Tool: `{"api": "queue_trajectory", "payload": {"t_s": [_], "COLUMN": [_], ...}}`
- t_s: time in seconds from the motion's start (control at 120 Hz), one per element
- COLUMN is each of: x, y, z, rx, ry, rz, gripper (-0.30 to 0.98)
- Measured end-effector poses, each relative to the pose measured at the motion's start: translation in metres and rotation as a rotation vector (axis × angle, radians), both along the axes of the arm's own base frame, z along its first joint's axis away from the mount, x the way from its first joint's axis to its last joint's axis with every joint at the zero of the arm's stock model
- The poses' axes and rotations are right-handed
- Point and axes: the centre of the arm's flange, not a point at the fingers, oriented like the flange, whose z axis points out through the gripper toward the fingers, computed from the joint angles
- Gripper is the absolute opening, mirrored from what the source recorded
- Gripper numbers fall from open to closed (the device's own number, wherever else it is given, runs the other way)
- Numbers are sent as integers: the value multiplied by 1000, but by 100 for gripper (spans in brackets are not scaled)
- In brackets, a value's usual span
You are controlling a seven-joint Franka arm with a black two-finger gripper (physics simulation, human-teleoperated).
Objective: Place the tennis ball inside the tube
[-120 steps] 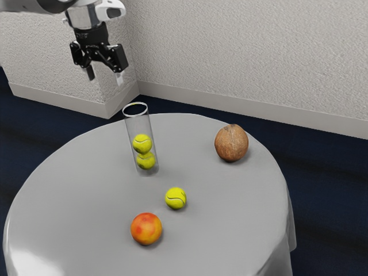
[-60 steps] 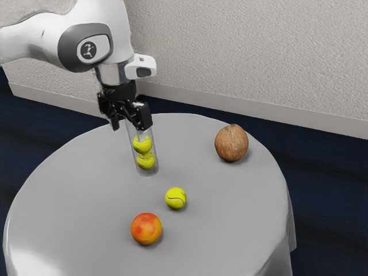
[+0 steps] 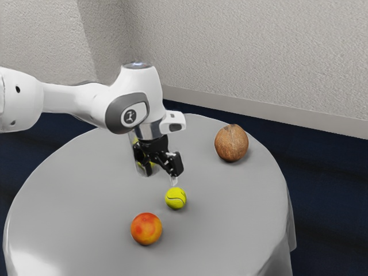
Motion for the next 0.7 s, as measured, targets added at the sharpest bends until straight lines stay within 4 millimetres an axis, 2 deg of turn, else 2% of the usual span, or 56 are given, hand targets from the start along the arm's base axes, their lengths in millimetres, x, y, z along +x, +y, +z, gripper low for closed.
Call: {"api": "queue_trajectory", "payload": {"t_s": [0.167,0.358,0.7], "x": [16,31,52], "y": [14,18,17], "z": [-31,-67,-98], "rx": [26,18,-5], "ry": [-30,-59,-75], "rz": [-54,-99,-126], "gripper": [69,69,69]}}
